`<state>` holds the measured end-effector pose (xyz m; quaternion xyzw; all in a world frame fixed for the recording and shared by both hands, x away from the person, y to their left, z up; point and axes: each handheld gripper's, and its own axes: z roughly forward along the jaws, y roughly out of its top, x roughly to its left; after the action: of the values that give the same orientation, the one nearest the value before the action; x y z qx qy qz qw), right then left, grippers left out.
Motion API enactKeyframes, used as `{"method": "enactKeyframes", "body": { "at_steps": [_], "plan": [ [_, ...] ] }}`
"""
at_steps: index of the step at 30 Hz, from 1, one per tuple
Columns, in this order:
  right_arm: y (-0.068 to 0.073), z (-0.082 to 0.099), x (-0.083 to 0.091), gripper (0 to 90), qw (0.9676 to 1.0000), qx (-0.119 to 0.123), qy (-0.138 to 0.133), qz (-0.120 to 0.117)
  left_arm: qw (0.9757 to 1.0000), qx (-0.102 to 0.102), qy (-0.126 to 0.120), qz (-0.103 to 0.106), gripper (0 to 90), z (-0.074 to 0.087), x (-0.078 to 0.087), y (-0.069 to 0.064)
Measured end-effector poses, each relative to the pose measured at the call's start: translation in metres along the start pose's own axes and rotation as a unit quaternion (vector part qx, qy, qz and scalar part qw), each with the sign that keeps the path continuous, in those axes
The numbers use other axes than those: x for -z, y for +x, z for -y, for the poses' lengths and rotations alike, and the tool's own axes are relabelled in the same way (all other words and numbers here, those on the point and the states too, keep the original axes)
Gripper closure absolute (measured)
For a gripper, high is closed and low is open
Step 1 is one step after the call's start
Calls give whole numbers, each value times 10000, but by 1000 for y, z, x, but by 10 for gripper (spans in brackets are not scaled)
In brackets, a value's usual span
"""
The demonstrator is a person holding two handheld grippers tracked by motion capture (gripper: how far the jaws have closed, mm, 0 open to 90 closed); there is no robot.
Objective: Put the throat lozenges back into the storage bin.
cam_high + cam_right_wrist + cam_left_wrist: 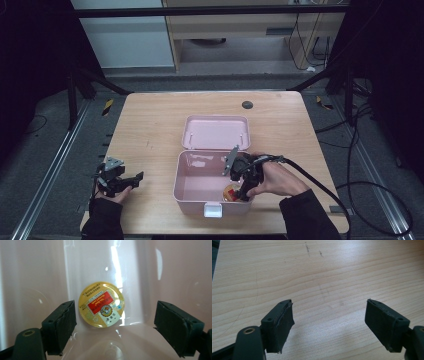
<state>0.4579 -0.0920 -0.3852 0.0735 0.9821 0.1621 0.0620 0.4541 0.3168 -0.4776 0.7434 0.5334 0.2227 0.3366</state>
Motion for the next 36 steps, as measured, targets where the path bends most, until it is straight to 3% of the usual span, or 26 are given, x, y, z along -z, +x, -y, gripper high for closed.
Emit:
{"method": "enactKeyframes", "body": {
  "at_steps": [5, 8, 10, 11, 12, 14, 15, 16, 17, 18, 19, 20, 21, 23, 27, 28, 30, 31, 33, 34, 35, 36],
  "plan": [
    [-2, 4, 15, 183, 9992, -162, -325, 155, 10000, -3, 0, -3, 217, 0, 0, 0],
    [-4, 10, 30, 164, 9963, -339, -698, 361, 10000, -1, -1, -7, 217, 0, 0, 0],
    [-4, 11, 33, 163, 9956, -369, -769, 395, 10000, -1, 2, -9, 217, 0, 1, 0],
    [-4, 13, 37, 163, 9944, -407, -860, 452, 10000, 1, 0, -9, 217, 0, 1, 0],
    [-4, 17, 45, 144, 9911, -488, -1073, 617, 10000, 4, -8, -7, 217, 0, 1, 0],
    [-4, 19, 47, 136, 9898, -541, -1141, 662, 10000, 1, -7, -10, 217, 0, 1, 0],
    [-4, 27, 54, 116, 9855, -688, -1329, 804, 10000, 0, 0, -7, 217, 0, 1, 0],
    [-4, 27, 54, 116, 9855, -688, -1329, 804, 10000, 0, 0, -7, 217, 0, 1, 0],
    [-4, 35, 58, 96, 9817, -802, -1448, 944, 10000, -7, 7, -5, 217, 0, 1, 0],
    [-4, 35, 58, 96, 9817, -802, -1448, 944, 10000, -10, 13, -2, 217, 0, 0, 0],
    [-5, 42, 61, 79, 9775, -916, -1575, 1066, 10000, -14, 15, -8, 217, 0, 0, -1],
    [-5, 42, 61, 79, 9775, -916, -1575, 1066, 10000, -14, 15, -8, 217, 0, 0, -1],
    [-5, 52, 65, 69, 9713, -1100, -1726, 1215, 10000, -11, 9, -9, 216, 0, 0, 0],
    [-6, 60, 68, 61, 9657, -1248, -1857, 1321, 10000, -8, 9, -12, 217, 0, 0, 0],
    [-6, 79, 70, 42, 9480, -1639, -2168, 1654, 10000, -10, 18, -16, 217, 0, 0, 0],
    [-6, 79, 70, 42, 9480, -1639, -2168, 1654, 10000, -10, 18, -16, 217, 0, 0, 0],
    [-7, 92, 69, 33, 9338, -1945, -2319, 1909, 10000, -13, 19, -16, 217, 0, 0, 0],
    [-8, 101, 68, 32, 9217, -2191, -2406, 2110, 10000, -13, 19, -13, 217, 0, 0, -1],
    [-9, 112, 65, 31, 9070, -2453, -2543, 2291, 10000, -14, 17, -12, 216, 0, 0, 0],
    [-9, 112, 65, 31, 9070, -2453, -2543, 2291, 10000, -14, 17, -12, 217, 0, 0, 0],
    [-9, 116, 63, 29, 9006, -2560, -2599, 2364, 10000, -4, 11, -15, 217, 0, 0, 0],
    [-9, 125, 58, 30, 8913, -2740, -2668, 2437, 10000, 0, 13, -14, 217, 0, 0, 0]
  ]
}}
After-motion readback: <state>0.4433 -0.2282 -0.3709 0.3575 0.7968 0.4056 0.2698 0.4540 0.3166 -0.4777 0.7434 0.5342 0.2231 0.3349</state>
